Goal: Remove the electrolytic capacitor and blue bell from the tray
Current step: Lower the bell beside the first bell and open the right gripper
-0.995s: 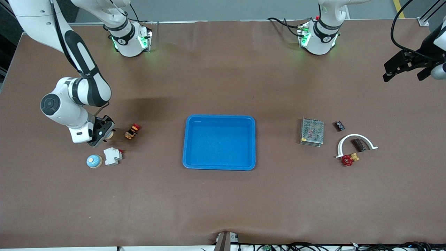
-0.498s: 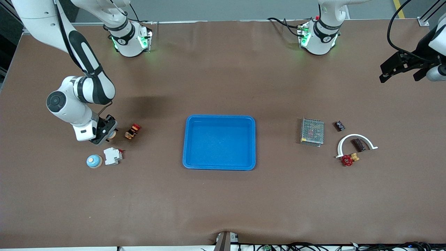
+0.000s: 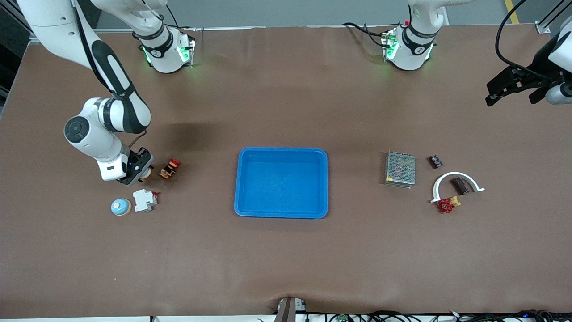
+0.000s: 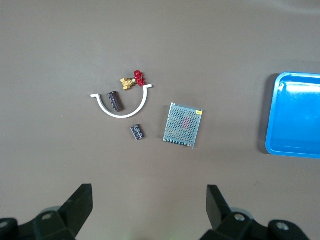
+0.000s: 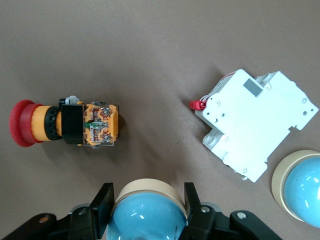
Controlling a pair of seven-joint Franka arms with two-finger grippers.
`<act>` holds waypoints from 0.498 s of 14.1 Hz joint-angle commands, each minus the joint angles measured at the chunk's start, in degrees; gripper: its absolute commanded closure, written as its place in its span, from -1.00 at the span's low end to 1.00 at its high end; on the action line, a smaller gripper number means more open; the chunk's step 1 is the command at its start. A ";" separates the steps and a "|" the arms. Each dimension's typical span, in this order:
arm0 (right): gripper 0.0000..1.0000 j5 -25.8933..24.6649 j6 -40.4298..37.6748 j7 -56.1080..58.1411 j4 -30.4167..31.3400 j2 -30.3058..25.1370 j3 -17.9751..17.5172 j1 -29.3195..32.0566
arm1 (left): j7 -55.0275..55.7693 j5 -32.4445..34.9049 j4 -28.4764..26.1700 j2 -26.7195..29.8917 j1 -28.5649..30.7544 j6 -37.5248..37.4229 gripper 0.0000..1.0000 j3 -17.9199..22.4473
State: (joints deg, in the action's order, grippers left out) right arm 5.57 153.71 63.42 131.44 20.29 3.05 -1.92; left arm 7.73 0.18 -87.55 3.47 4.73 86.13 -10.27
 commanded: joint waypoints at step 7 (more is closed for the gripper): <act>0.14 0.23 2.82 0.21 1.01 1.25 0.12 -0.36 | 0.62 -0.18 -0.08 0.31 0.01 0.26 -1.00 -0.19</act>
State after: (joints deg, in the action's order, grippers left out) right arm 5.57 155.45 63.42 131.58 21.83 3.05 -1.93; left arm 7.75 0.18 -87.57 3.47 4.73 86.13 -10.27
